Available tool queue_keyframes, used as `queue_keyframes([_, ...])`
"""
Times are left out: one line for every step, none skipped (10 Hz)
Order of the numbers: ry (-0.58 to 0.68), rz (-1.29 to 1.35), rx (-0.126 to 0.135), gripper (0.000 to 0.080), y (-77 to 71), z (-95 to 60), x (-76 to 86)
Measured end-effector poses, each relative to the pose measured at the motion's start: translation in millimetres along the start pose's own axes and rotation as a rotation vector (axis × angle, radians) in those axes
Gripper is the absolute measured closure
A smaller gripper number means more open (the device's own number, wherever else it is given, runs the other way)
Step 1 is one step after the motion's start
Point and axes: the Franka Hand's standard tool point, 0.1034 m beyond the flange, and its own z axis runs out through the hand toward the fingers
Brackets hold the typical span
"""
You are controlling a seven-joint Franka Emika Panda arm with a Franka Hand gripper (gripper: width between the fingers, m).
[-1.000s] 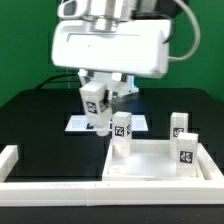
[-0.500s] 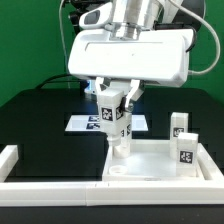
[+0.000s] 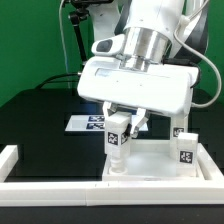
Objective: Assemble square table
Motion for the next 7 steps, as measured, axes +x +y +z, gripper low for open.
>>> queue_keyframes([0.0, -0.003, -0.002, 0.0509, 1.2, 0.8, -0.1])
queue_keyframes([-0.001, 0.004, -0.002, 0.0509, 1.2, 1.3, -0.5])
queue_keyframes([0.004, 0.0, 0.0, 0.0509, -2.3, 2.3, 0.6])
queue_keyframes([0.011, -0.002, 0.001, 0.0509, -6.8, 4.0, 2.4])
queue_keyframes([0.014, 0.001, 0.002, 0.0509, -10.1, 5.5, 2.1])
queue_keyframes([0.016, -0.004, 0.002, 0.0509, -12.0, 6.7, 1.6])
queue_keyframes([0.016, -0.008, -0.002, 0.0509, -11.5, 8.8, 0.5])
